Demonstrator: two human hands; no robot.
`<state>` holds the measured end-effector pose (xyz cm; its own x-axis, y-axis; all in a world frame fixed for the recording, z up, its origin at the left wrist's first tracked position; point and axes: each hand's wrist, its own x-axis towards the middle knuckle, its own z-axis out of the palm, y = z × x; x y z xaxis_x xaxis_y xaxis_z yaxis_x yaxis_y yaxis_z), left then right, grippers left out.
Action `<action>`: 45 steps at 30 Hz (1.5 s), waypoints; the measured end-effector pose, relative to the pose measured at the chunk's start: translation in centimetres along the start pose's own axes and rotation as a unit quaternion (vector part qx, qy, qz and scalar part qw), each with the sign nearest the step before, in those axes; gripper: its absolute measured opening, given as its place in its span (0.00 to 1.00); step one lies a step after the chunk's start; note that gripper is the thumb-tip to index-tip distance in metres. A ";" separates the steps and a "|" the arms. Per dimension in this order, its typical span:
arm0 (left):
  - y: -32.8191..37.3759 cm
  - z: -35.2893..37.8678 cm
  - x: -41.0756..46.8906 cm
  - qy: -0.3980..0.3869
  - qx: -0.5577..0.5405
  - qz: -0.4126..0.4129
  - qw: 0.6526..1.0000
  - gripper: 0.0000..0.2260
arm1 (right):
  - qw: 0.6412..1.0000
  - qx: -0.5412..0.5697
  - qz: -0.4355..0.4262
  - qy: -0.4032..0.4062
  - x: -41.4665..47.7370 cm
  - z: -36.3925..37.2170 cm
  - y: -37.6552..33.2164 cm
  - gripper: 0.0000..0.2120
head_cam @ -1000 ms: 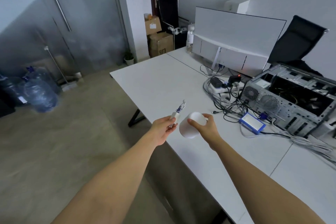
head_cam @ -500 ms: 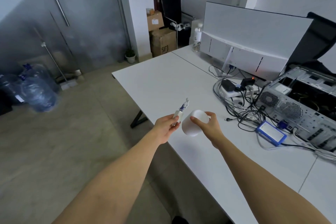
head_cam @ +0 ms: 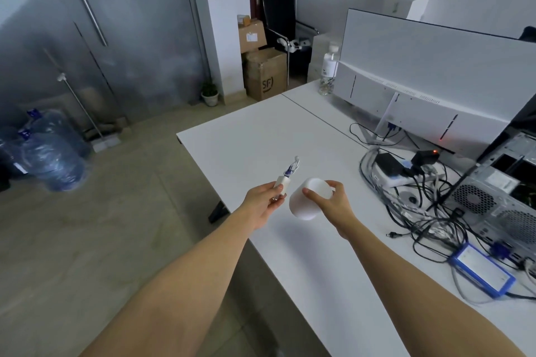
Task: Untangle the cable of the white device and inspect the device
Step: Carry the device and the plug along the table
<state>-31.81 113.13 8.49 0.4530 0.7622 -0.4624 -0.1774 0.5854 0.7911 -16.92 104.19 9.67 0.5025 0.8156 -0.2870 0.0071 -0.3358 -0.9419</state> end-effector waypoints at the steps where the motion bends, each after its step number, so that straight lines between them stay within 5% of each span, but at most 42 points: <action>1: 0.6 -0.1 0.9 0.001 0.001 0.001 1.000 0.15 | 1.000 0.001 0.000 -0.003 1.1 0.4 -0.4 0.34; 22: 8.8 -5.7 13.1 0.042 -0.012 -0.017 0.999 0.17 | 0.999 -0.012 0.020 -0.038 14.7 8.5 -5.1 0.33; 45: 24.1 -20.7 27.4 0.005 0.025 -0.031 0.999 0.16 | 0.999 0.005 0.029 0.016 27.8 27.5 -12.3 0.33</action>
<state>-41.74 153.84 6.57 0.4522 0.7281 -0.5152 -0.1052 0.6171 0.7798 -26.76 143.97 8.45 0.5284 0.7802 -0.3349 -0.0308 -0.3765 -0.9259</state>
